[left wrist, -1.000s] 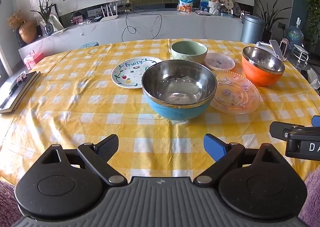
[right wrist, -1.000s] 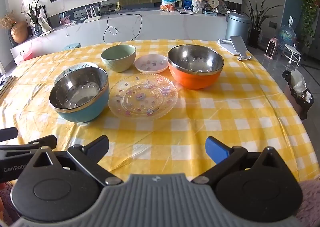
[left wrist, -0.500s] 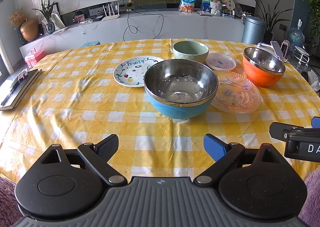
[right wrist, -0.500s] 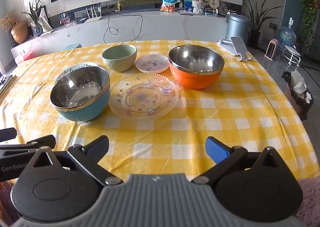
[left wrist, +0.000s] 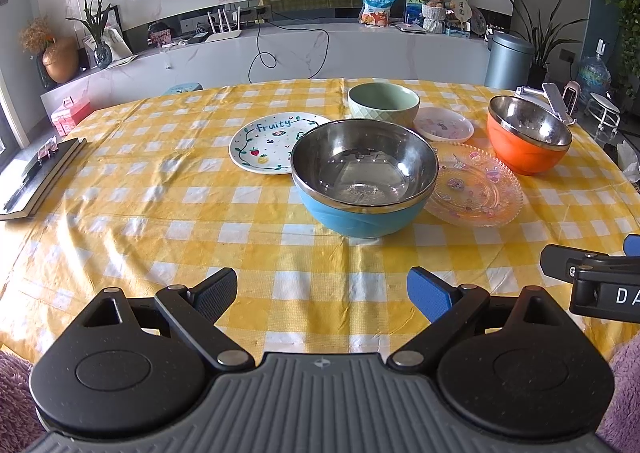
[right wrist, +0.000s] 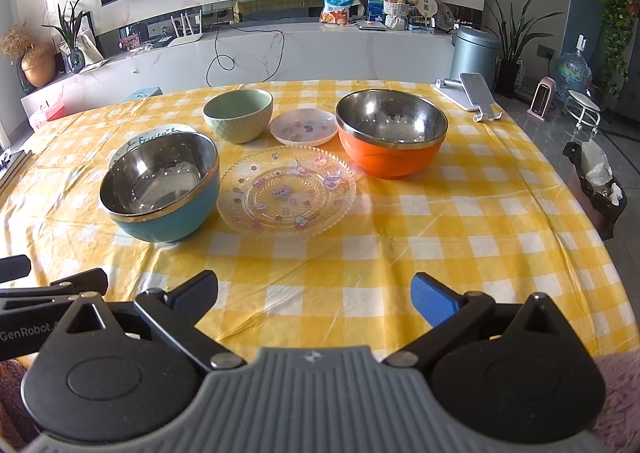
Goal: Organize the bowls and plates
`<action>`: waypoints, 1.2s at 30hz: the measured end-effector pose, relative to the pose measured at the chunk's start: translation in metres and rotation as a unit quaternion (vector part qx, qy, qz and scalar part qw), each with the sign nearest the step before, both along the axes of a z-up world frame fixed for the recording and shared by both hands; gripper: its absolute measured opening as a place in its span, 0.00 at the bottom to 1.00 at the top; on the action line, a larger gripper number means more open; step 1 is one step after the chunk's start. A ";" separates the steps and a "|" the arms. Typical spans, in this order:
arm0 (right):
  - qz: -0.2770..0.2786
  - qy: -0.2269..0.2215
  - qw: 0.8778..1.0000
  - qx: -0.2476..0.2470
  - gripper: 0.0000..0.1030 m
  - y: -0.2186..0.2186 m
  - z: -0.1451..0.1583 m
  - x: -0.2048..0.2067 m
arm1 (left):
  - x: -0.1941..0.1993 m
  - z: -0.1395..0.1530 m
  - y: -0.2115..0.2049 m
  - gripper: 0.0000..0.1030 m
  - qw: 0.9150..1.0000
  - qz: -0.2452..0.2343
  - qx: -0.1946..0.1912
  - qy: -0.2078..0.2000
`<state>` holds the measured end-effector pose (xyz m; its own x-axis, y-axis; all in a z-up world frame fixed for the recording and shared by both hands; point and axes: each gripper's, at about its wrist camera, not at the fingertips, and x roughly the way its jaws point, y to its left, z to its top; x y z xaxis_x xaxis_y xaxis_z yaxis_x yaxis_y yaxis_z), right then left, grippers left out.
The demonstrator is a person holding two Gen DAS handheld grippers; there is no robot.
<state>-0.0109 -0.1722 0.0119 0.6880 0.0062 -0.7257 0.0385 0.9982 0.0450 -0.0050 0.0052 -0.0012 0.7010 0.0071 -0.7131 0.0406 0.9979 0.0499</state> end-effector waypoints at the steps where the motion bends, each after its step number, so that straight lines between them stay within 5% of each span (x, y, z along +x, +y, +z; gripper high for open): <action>1: 0.000 0.000 1.000 0.000 0.98 0.000 0.000 0.000 | 0.000 0.000 0.000 1.00 1.000 0.000 0.000 0.000; 36: 0.004 0.004 1.000 -0.003 0.98 0.001 -0.004 0.000 | -0.001 -0.002 0.005 1.00 1.000 0.005 -0.002 0.001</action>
